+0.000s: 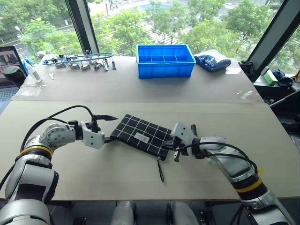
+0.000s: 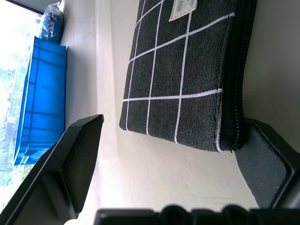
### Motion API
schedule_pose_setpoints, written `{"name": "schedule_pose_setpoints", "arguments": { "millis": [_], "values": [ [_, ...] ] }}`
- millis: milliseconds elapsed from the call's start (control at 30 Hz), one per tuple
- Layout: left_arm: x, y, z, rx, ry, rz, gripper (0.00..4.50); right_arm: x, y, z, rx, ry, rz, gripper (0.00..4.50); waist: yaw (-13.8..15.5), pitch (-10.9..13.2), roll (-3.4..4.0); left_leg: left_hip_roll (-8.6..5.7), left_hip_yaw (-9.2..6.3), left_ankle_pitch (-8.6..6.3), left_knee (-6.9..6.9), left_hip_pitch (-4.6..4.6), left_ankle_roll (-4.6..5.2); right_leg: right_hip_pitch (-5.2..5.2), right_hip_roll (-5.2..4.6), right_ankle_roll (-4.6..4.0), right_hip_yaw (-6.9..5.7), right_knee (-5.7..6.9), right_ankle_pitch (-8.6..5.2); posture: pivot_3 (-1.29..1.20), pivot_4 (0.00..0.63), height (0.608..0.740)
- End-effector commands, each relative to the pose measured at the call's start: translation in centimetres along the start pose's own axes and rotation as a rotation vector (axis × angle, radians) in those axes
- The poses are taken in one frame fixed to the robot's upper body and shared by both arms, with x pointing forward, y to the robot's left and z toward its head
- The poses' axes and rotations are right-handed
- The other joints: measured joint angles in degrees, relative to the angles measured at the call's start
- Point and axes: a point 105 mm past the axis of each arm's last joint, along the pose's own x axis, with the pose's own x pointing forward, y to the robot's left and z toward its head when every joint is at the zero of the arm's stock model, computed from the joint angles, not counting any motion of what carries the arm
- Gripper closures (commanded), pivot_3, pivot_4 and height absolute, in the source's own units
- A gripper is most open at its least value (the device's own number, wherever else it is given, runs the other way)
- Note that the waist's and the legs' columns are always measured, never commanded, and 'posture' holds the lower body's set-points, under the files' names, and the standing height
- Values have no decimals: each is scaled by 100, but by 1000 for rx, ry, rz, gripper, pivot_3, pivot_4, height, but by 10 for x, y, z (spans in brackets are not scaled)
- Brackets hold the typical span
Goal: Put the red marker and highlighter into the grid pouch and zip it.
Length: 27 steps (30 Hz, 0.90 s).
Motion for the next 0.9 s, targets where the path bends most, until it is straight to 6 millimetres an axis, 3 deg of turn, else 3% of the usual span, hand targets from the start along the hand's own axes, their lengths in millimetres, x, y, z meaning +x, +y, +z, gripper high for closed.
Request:
{"name": "schedule_pose_setpoints", "arguments": {
  "millis": [33,200,267,367,467,567,633,700,733,767,900],
  "values": [
    [1,1,0,-5,-4,-7,2148,-6,-3,0,9,1,-23,4500,-1,0,0,0,0,0,0,-2,0,-1,0,0,0,0,0,0,150,740],
    [2,2,1,-33,-15,3,4023,-6,-2,0,14,-4,-25,4500,6,0,0,-1,2,0,0,-3,0,-1,-1,0,-1,-3,0,0,150,740],
    [1,5,2,-46,-19,18,4460,-6,-2,0,15,-6,-24,4500,3,0,0,-1,2,0,0,-1,0,1,-3,0,0,-2,0,0,150,740],
    [0,9,2,-90,-36,34,4460,-8,-4,1,19,-14,-29,4500,3,0,0,-1,2,0,0,-3,0,-1,-2,0,0,-2,0,0,150,740],
    [-2,0,1,-178,-44,-31,4460,-12,-9,5,31,-41,-43,4500,-1,0,0,0,3,0,0,-4,0,-1,-2,0,0,-2,0,0,150,740],
    [-15,-22,-2,-272,-38,-192,4460,-26,-35,25,74,-144,-140,4500,-19,0,0,1,4,0,0,-4,0,-3,-1,0,1,-1,0,0,150,740],
    [-23,-26,-3,-300,-32,-219,4460,-38,-54,37,97,-205,-214,4500,-66,0,0,5,6,0,0,-4,0,-6,2,0,2,0,0,0,150,740],
    [-30,-27,-3,-329,-35,-211,4500,-49,-67,45,108,-237,-264,3899,-85,0,1,5,6,1,0,-1,-1,-5,2,-1,5,2,0,0,150,740],
    [-35,-32,-5,-325,-11,-218,4500,-57,-70,51,108,-257,-260,3806,-91,0,0,5,5,0,0,0,-1,-5,3,-1,5,2,0,0,150,740],
    [-38,-36,-6,-321,5,-226,4500,-62,-71,55,108,-271,-254,3201,-98,0,1,6,2,0,-2,1,0,-3,4,-2,4,2,-1,0,150,740],
    [-45,-46,-11,-345,92,-169,4500,-86,-73,79,112,-338,-219,1938,-138,1,3,5,1,-3,-3,-1,4,-6,-3,-1,12,1,0,0,150,740]
  ]
}}
